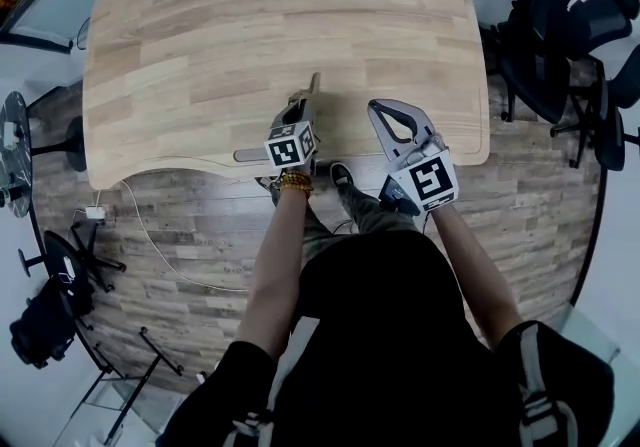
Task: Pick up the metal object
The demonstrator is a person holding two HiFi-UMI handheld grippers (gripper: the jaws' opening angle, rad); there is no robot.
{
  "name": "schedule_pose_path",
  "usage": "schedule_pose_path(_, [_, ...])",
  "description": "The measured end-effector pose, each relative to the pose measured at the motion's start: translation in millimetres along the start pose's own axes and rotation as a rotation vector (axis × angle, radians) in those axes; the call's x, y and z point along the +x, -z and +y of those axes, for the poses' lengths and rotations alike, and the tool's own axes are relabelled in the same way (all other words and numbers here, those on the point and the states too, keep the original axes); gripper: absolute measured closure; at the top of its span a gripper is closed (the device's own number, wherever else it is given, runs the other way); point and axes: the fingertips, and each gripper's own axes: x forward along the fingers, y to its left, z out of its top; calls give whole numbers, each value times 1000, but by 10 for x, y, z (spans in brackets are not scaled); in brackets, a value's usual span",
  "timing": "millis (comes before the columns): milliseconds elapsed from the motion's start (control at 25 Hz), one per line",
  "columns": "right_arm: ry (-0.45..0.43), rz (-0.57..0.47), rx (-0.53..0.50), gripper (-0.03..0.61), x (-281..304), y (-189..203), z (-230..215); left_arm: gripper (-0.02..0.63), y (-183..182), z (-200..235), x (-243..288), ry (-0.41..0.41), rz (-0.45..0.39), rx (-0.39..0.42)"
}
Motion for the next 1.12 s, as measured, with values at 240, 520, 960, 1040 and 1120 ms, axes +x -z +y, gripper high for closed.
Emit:
schedule_pose_path(240, [11, -3, 22, 575, 16, 21, -37, 552, 30, 121, -5, -16, 33, -20])
schedule_pose_path(520, [22, -9, 36, 575, 68, -3, -79, 537, 39, 211, -9, -30, 54, -21])
schedule_pose_path(960, [24, -12, 32, 575, 68, 1, -108, 476, 58, 320, -80, -63, 73, -15])
schedule_pose_path(1040, [24, -14, 32, 575, 66, 4, -109, 472, 43, 329, -112, -61, 59, -14])
schedule_pose_path(1120, [29, -21, 42, 575, 63, -7, -110, 468, 2, 338, -161, -62, 41, -7])
